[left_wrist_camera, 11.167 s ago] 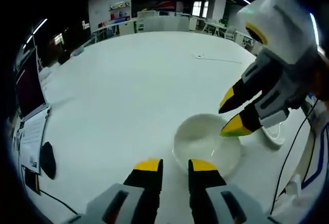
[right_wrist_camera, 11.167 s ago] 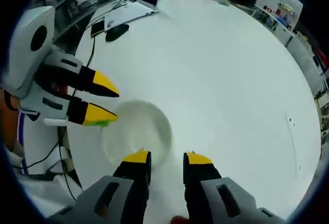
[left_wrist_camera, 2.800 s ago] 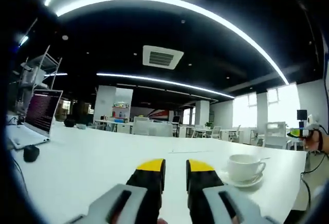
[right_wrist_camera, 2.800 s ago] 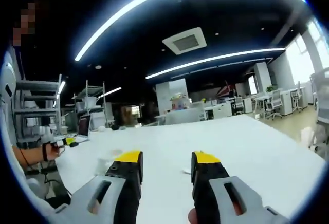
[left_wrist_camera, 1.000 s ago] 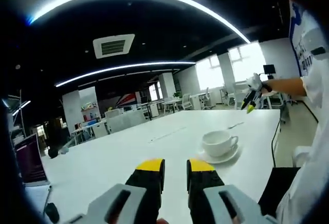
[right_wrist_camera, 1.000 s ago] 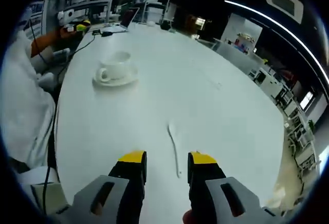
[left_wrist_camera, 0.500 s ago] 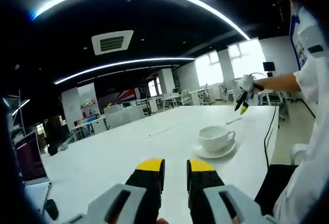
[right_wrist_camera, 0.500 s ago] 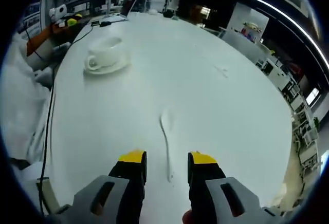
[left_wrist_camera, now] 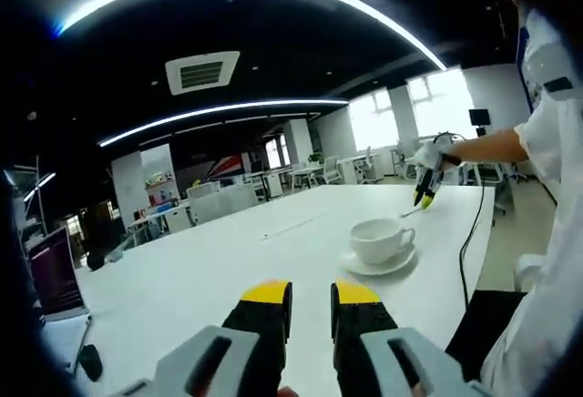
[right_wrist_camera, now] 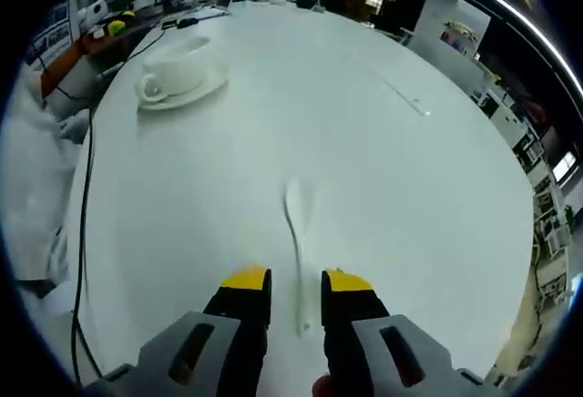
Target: Tidy tabletop coffee trays, cups and spoons，present forward
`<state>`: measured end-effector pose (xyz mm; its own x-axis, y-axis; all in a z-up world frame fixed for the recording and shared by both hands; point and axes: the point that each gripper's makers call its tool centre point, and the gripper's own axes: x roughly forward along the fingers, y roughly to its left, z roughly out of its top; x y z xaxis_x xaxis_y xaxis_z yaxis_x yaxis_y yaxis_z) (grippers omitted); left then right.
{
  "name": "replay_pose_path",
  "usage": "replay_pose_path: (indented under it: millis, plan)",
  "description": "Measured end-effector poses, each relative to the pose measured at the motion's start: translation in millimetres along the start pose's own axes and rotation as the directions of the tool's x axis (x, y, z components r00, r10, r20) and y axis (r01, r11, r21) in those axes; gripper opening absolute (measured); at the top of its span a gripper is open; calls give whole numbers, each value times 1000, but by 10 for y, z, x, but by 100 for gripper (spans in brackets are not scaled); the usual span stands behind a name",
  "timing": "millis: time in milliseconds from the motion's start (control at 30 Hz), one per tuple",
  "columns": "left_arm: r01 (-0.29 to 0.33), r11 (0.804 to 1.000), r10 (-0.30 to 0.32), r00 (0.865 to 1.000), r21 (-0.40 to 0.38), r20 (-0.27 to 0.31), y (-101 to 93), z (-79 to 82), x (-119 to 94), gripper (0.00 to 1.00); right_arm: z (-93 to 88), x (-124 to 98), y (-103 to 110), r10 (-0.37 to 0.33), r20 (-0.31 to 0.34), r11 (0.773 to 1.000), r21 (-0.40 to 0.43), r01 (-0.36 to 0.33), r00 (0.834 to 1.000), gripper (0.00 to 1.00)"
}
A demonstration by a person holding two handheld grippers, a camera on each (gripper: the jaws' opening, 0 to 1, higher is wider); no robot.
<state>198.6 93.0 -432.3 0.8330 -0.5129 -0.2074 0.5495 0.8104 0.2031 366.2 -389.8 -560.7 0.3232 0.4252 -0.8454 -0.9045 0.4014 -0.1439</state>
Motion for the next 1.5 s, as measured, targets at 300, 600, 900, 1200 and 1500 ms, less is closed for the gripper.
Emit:
replay_pose_path:
  millis: [300, 600, 900, 1200, 1500]
  plan:
    - [-8, 1000, 8, 1000, -18, 7, -48, -27, -62, 19, 2, 25, 52, 32, 7, 998, 49, -33, 999, 14]
    - [-4, 1000, 4, 1000, -11, 6, -64, 9, -83, 19, 13, 16, 39, 26, 49, 991, 129, -32, 998, 7]
    - [-9, 1000, 9, 1000, -26, 8, -24, 20, -72, 19, 70, 2, 105, -18, 4, 998, 56, 18, 1000, 5]
    - [-8, 1000, 8, 1000, -25, 3, -31, 7, -57, 19, 75, 7, 113, -26, -14, 998, 50, 27, 1000, 5]
    - [2, 1000, -2, 1000, -15, 1, -27, 35, -37, 19, 72, -73, 83, -53, -32, 998, 16, 54, 998, 5]
